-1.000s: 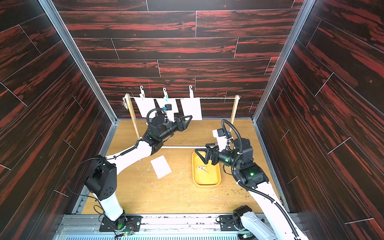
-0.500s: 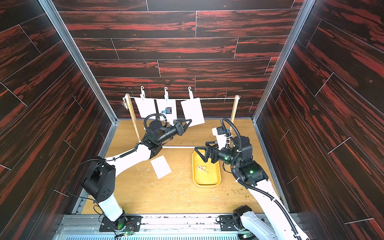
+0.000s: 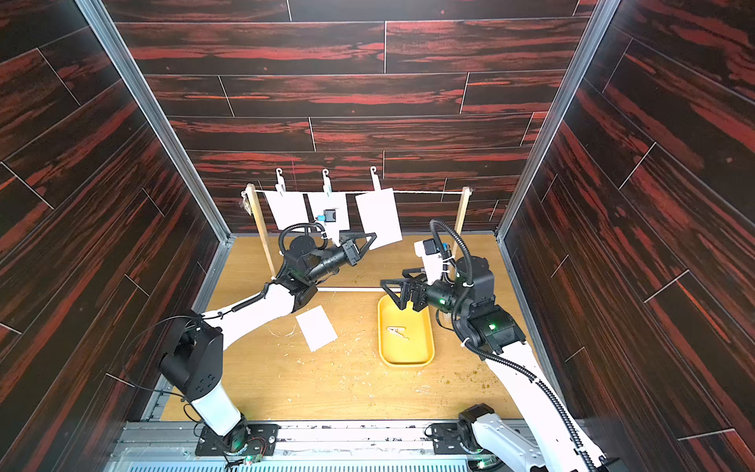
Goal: Remove the postcards from the strings
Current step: Remove the clamp from the clothesline.
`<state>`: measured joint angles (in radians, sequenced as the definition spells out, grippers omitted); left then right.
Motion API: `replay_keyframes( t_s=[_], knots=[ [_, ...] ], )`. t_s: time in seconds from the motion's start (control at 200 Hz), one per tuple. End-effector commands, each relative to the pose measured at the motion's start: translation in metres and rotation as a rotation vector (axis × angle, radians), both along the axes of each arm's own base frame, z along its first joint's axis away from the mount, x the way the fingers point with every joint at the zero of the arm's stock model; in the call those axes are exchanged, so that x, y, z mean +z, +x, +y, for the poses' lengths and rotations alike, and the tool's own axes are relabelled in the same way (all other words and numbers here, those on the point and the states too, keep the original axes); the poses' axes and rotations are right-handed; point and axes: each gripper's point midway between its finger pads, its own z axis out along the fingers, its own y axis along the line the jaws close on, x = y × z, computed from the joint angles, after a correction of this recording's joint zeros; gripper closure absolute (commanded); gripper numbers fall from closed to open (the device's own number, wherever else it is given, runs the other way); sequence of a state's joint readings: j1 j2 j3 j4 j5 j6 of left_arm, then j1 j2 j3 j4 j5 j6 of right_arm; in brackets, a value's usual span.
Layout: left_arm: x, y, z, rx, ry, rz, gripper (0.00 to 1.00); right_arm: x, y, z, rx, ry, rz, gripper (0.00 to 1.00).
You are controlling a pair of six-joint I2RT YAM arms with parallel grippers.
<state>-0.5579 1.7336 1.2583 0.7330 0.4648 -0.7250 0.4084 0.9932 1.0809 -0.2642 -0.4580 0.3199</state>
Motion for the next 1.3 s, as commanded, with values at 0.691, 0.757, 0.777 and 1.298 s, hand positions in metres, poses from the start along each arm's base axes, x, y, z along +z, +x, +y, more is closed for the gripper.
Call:
replay_keyframes(
  t_s=[0.691,0.757,0.777,1.298],
  knots=[
    [0.03,-0.001,0.019,-0.05,0.015,0.035,1.0,0.147,0.108,0.024,0.117,0.041,-0.208,0.08],
    [0.029,0.0,0.02,-0.05,0.018,0.04,1.0,0.152,0.116,0.024,0.131,0.051,-0.216,0.08],
    [0.029,0.0,0.019,-0.052,0.019,0.041,1.0,0.154,0.119,0.024,0.135,0.055,-0.219,0.08],
    [0.028,0.0,0.02,-0.062,0.03,0.048,1.0,0.149,0.19,0.034,0.196,0.116,-0.166,0.09]
  ],
)
